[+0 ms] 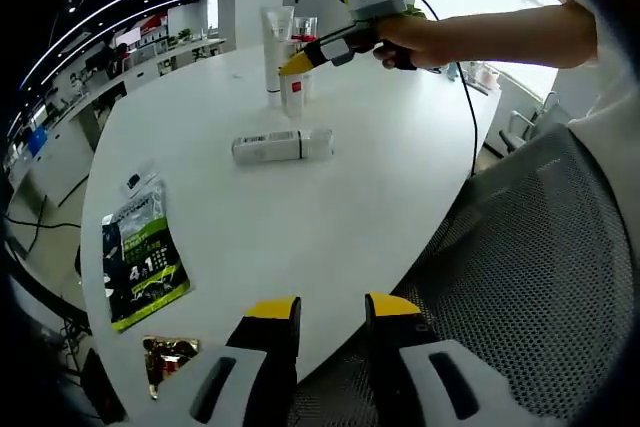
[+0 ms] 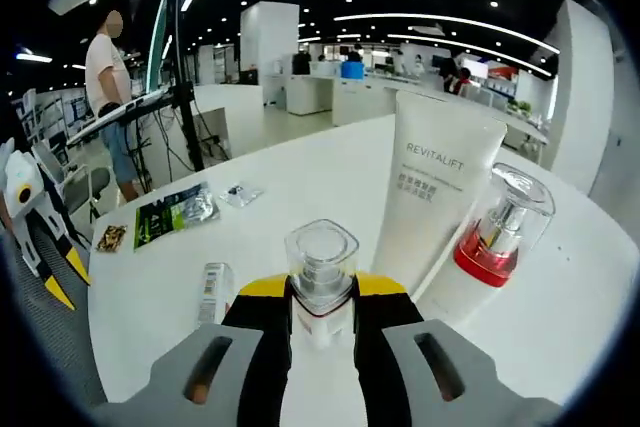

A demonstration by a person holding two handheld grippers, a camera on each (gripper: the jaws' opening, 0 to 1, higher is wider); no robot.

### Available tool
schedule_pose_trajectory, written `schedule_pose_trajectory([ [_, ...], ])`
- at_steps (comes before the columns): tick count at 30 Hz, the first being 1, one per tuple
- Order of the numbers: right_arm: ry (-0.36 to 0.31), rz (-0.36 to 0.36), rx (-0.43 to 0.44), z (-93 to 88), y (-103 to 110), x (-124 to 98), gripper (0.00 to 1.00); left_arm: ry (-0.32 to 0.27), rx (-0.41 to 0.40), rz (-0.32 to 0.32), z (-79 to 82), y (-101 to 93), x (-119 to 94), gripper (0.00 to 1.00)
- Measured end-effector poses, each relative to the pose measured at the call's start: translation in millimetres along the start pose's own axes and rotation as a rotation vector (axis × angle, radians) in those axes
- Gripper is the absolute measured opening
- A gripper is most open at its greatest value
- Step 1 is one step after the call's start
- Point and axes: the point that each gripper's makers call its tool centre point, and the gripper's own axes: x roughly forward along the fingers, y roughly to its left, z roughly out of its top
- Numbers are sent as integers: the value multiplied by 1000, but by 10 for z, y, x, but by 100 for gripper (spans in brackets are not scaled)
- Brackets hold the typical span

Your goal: Arrange the skincare products in the storage area until every visible bottle or jar stands upright without overlapping.

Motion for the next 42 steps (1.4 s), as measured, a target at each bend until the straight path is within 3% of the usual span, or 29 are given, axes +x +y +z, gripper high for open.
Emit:
schedule_pose_trajectory([
  [12,-22,11,-58,-18,-23,32,21,30,0,8,-53,14,11,26],
  [22,-30,-4,-40,7,-79,81,22,37,4,20,-65,43,2,26],
  [29,-10,12,-44,-51,-44,68,25,43,8,18,-78,40,6,26],
  [35,38,2,-23,-197,-43,93,25,49,7,17,-88,40,7,26],
  [38,89,-18,-68,-287,-83,106,21,56,8,17,-102,42,12,26],
  [42,75,-14,-33,-253,-96,108,21,61,9,17,-113,44,14,26],
])
